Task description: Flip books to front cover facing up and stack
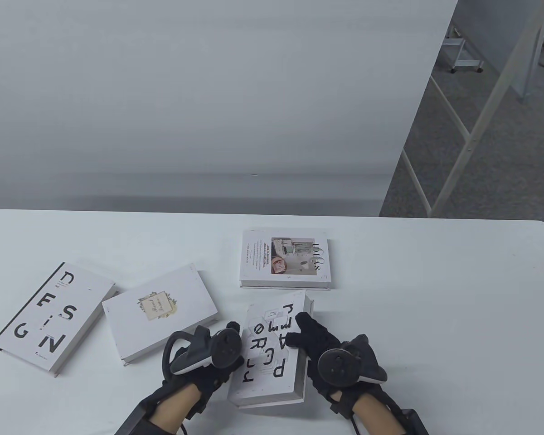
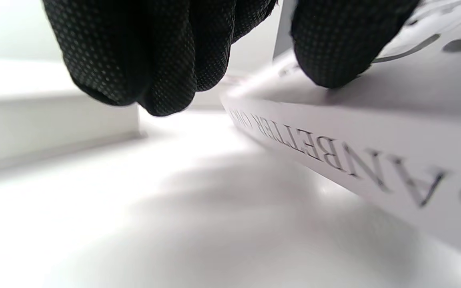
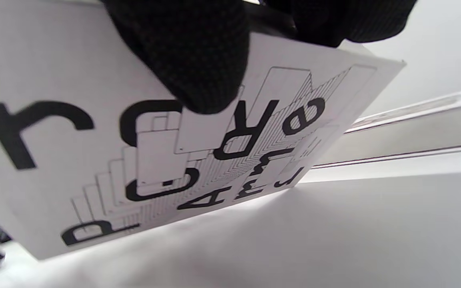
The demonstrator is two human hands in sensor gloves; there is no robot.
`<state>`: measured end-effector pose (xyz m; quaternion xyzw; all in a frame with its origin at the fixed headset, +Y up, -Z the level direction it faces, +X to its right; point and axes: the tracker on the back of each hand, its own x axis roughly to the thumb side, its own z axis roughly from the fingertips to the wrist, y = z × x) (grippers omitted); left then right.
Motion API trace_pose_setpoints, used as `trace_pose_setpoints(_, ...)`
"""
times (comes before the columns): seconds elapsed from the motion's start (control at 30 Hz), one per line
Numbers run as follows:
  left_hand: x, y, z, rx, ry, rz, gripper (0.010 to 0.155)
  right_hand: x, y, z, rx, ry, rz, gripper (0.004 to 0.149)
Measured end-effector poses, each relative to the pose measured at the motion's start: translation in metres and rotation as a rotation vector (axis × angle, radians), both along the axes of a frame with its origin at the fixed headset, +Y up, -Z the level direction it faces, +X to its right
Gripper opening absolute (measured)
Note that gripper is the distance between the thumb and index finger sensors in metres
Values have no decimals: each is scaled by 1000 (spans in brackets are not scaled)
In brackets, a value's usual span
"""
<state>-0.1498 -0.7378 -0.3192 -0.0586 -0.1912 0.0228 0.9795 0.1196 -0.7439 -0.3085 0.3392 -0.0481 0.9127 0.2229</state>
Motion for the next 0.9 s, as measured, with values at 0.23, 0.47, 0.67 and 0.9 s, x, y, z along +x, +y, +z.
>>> trace_pose_setpoints(0.23,-31,49,1,85,45,174,86,33,-10,-17,-254,-145,-375,71)
trace_pose_setpoints(0.47,-52,89,17,228,58,-24,98,49,-14,-25,-383,-249,-604,72)
trace_pose_setpoints(0.67,-59,107,28,244,45,-21,105,49,-24,-37,-565,-359,-852,72)
trace_pose_setpoints(0.9,-75,117,30,259,107,-41,106,27,-56,-65,-980,-401,-1096,74)
